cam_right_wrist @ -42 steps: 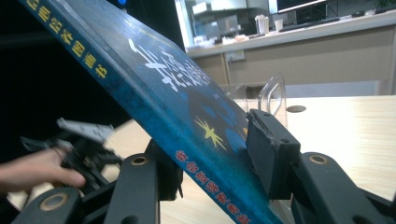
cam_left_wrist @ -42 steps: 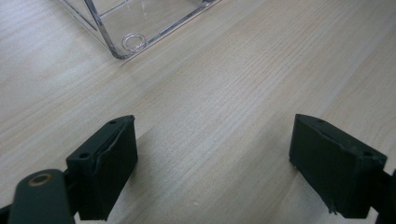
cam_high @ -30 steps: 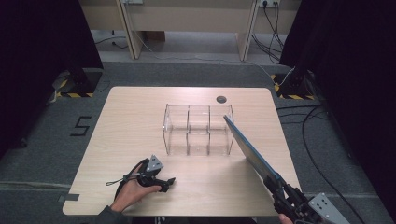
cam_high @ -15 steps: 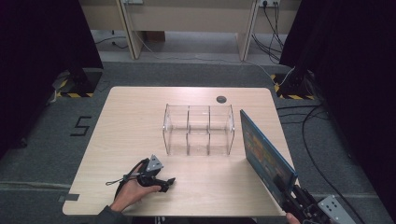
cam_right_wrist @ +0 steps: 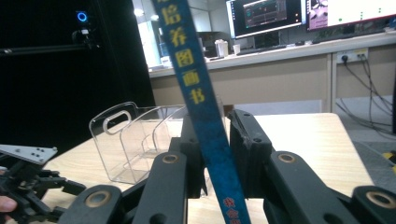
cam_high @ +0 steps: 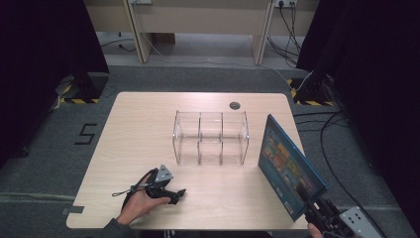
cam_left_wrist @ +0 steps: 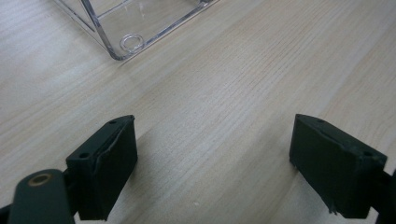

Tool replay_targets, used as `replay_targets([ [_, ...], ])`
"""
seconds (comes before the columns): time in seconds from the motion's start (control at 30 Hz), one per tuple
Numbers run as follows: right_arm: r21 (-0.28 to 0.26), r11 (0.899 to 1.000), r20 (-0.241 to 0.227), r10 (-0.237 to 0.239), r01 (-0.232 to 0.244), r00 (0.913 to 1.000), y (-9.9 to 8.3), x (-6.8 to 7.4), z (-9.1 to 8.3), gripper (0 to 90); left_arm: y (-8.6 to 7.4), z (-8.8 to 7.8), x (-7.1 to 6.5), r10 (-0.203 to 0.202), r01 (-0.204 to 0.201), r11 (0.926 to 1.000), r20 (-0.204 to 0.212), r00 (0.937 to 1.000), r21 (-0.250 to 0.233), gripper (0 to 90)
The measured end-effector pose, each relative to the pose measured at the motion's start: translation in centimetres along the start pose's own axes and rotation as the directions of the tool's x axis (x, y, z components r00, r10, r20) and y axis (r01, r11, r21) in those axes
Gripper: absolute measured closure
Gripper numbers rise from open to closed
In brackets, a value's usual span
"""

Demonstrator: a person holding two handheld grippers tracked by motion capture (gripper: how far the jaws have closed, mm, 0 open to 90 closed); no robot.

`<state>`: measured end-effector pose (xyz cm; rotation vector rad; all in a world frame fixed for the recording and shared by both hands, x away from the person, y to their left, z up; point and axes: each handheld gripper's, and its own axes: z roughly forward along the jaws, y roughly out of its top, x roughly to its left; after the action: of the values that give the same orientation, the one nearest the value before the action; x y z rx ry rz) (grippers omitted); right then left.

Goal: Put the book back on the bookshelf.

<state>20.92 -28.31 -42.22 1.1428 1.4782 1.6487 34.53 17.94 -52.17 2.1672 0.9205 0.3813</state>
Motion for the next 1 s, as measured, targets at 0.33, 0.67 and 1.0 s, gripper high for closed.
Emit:
replay_targets([
  [0.33, 0.010, 0.995, 0.044, -0.099, 0.098, 0.9942, -0.3, -0.3, 0.3, 77.7, 0.0, 0.0, -0.1, 0.002, -0.002, 1.0000, 0.001, 1.0000, -0.006, 14.1],
  [0.67, 0.032, 0.993, 0.048, -0.111, 0.110, 0.9926, -1.1, -1.3, 1.4, 77.8, -0.1, 0.1, -0.1, 0.006, -0.006, 0.9999, 0.004, 1.0000, -0.011, 13.7],
  [1.0, 0.006, 0.993, 0.030, -0.116, 0.116, 0.9928, -1.6, -2.0, 2.3, 78.5, -0.1, 0.2, -0.2, 0.011, -0.011, 0.9997, 0.008, 0.9999, -0.021, 13.5],
])
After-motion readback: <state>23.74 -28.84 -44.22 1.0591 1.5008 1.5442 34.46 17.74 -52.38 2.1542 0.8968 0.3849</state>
